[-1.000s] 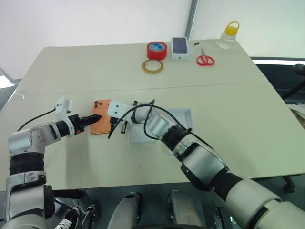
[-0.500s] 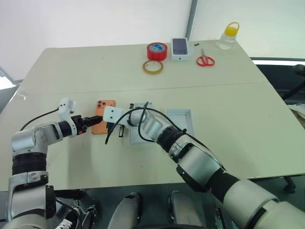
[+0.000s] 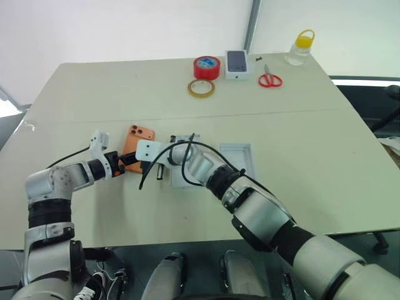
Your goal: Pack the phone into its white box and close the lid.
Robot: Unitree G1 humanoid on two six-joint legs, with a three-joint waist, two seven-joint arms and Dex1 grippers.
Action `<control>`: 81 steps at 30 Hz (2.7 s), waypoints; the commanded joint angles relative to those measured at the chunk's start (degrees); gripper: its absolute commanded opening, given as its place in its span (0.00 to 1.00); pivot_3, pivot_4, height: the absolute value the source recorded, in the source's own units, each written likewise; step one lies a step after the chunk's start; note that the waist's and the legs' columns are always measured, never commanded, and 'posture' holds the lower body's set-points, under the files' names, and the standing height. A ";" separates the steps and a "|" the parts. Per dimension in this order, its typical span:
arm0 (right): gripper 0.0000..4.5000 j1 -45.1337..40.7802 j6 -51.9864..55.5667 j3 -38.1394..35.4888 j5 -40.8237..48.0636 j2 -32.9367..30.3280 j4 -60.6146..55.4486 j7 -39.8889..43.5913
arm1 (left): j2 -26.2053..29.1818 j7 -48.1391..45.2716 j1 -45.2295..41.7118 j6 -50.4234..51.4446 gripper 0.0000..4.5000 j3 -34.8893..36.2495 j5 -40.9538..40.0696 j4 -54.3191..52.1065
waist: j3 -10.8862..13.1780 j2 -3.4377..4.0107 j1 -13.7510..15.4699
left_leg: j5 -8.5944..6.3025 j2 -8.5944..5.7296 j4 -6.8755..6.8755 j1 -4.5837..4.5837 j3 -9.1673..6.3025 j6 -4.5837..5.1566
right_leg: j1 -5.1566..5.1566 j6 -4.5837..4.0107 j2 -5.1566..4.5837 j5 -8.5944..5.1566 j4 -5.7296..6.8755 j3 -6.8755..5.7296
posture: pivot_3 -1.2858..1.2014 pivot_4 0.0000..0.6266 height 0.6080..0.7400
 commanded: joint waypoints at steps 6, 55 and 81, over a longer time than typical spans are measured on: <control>0.00 0.40 -0.21 -0.06 -0.37 0.10 -0.85 -0.04 | 0.09 1.42 0.37 0.61 0.60 1.03 -0.56 1.44 | 0.00 0.00 -0.35 | 0.00 0.01 0.00 0.00 -0.01 0.00 | -0.01 0.00 0.01 0.00 0.02 0.00 | 0.52 0.24 1.00; 0.41 31.23 -5.17 -6.42 22.64 -29.55 -56.72 30.39 | -12.61 21.71 13.67 5.81 0.00 25.98 -34.66 -16.85 | 0.08 -0.29 -0.26 | -0.13 0.14 0.11 -0.22 0.05 0.20 | 0.01 0.00 0.04 -0.01 0.14 0.00 | 0.52 0.24 1.00; 0.01 31.67 -12.62 -3.13 16.30 -30.76 -48.50 25.96 | -13.56 28.70 13.59 2.45 0.00 17.89 -40.57 -22.14 | 0.14 -0.45 1.12 | -0.05 0.13 0.17 -0.22 0.08 0.06 | 0.14 -0.01 0.04 -0.01 -0.05 0.00 | 0.52 0.24 1.00</control>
